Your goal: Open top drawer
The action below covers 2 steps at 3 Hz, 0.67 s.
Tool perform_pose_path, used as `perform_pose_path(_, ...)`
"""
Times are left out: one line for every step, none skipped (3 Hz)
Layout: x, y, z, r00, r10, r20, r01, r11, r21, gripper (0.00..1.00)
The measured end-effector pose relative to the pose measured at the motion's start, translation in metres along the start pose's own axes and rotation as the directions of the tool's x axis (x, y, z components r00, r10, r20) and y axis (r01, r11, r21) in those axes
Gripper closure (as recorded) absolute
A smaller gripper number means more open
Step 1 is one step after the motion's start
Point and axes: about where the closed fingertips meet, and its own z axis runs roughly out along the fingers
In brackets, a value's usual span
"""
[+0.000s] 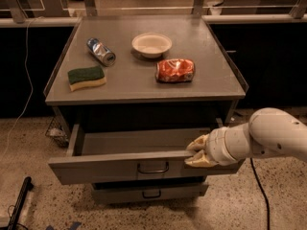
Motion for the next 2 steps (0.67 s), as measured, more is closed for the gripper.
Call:
perform_pose_path(0.0043,0.0107,-0.0070,1.000,0.010,0.002,-0.010,0.9999,0.003,1.00)
perform_pose_path(0.0042,0.0108,-0.0070,1.000,0.010,0.002,-0.010,0.9999,0.003,0.74)
